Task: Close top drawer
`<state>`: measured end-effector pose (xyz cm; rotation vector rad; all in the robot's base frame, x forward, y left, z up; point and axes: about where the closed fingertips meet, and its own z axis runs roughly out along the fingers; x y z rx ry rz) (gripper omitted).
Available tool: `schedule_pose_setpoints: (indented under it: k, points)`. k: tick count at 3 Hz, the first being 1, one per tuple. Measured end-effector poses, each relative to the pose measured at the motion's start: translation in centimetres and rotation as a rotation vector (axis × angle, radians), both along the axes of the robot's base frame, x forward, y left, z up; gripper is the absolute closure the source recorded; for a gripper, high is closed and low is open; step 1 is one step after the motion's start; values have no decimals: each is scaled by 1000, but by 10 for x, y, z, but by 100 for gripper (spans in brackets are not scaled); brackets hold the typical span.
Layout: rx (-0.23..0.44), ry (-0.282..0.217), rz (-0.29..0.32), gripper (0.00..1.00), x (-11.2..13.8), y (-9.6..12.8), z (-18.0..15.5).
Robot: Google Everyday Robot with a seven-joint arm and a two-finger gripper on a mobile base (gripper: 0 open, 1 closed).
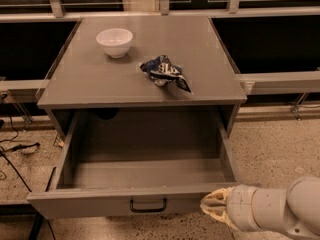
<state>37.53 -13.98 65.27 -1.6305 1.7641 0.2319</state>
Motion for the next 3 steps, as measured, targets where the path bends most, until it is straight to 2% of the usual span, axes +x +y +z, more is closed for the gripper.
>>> schedule_pose_setpoints:
  k: [3]
  points:
    - [10,-21,-1,100,34,7,-8]
